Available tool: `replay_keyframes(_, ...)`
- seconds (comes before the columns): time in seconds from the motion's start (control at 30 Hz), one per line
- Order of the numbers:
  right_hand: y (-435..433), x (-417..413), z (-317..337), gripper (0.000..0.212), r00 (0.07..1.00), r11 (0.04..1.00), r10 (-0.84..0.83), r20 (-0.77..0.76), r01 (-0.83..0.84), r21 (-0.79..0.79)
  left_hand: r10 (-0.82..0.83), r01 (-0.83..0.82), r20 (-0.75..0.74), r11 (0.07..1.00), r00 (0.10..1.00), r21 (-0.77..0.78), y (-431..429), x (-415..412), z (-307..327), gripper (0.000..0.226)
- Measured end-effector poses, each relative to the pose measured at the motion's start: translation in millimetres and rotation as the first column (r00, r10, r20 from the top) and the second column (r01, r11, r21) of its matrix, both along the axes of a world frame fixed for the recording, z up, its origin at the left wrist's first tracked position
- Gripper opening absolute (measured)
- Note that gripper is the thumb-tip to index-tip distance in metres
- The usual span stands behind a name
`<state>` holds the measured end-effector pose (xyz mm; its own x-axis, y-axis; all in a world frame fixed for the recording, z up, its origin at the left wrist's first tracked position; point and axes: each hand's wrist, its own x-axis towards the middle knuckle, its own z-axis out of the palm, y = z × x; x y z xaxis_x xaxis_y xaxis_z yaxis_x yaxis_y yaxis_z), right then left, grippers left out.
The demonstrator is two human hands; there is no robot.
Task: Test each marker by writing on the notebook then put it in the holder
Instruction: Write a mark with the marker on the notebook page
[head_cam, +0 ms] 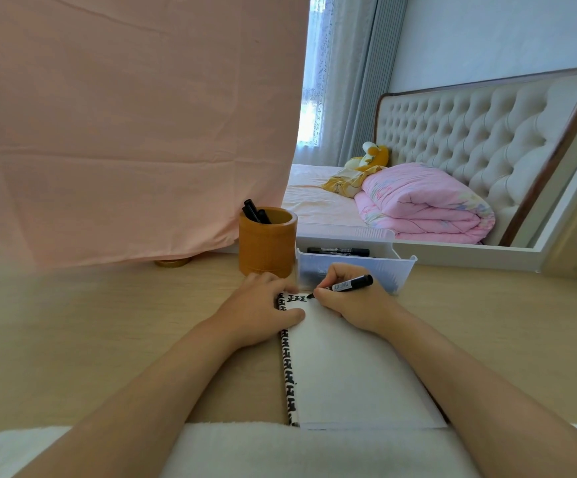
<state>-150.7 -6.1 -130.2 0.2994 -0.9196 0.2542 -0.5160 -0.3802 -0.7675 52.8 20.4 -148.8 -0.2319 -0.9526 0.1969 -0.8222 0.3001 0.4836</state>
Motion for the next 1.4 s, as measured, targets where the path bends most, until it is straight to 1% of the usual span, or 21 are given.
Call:
replay_keyframes(0.23,-0.7,-0.4,-0.8,0.02,1.0,0.999,-0.022,0.006,0.023,-0.026,0.005,-0.005,0.0,1.0,1.0,0.005,0.8,-0.2,1.0,0.046)
replay_keyframes(0.47,1.6,-1.0,1.4,0.022,0.999,0.999,0.036,-0.003,-0.036,-0.02,0.005,-0.005,0.009,1.0,1.0,0.01,-0.2,-0.3,0.4,0.047)
replay_keyframes(0.57,0.5,-1.5,0.8,0.025,0.999,1.0,0.015,0.038,-0.014,-0.021,0.007,-0.007,0.001,1.0,1.0,0.01,-0.4,-0.3,0.8,0.047)
replay_keyframes(0.7,-0.5,0.2,-0.2,0.026,1.0,1.0,0.002,0.015,-0.001,-0.017,0.008,-0.008,0.0,1.0,1.0,0.012,-0.1,0.1,0.4,0.048)
replay_keyframes(0.8,0.5,-0.3,0.3,0.024,0.999,0.999,-0.012,0.037,0.013,-0.03,0.006,-0.006,-0.012,1.0,1.0,0.008,0.2,0.7,-0.4,0.048)
replay_keyframes(0.97,1.5,-0.8,0.6,0.02,0.999,0.999,0.048,0.019,-0.048,-0.004,0.005,-0.005,-0.008,1.0,1.0,0.006,-0.1,0.2,-0.1,0.048)
replay_keyframes(1.07,1.5,-1.2,1.0,0.02,0.998,0.999,0.051,0.032,-0.051,0.001,0.004,-0.004,-0.009,1.0,1.0,0.008,-0.3,0.4,-0.6,0.047)
replay_keyframes(1.23,0.4,-0.8,0.4,0.028,0.999,0.999,0.034,0.01,-0.034,-0.001,0.008,-0.008,-0.013,1.0,1.0,0.007,-1.0,0.3,-0.8,0.046)
replay_keyframes(1.3,1.1,-1.4,0.4,0.026,0.999,1.0,0.011,0.041,-0.011,-0.003,0.007,-0.006,-0.011,1.0,1.0,0.002,-0.9,0.2,-0.9,0.047)
replay_keyframes(1.37,2.2,-3.9,1.3,0.02,0.989,1.0,-0.01,0.146,0.007,0.022,0.003,-0.003,-0.018,1.0,1.0,0.002,-0.5,0.6,-0.5,0.046)
replay_keyframes(1.4,3.3,-5.4,2.1,0.017,0.978,0.999,0.006,0.21,-0.014,0.038,0.0,0.0,-0.022,1.0,1.0,0.006,-0.7,1.2,-0.4,0.046)
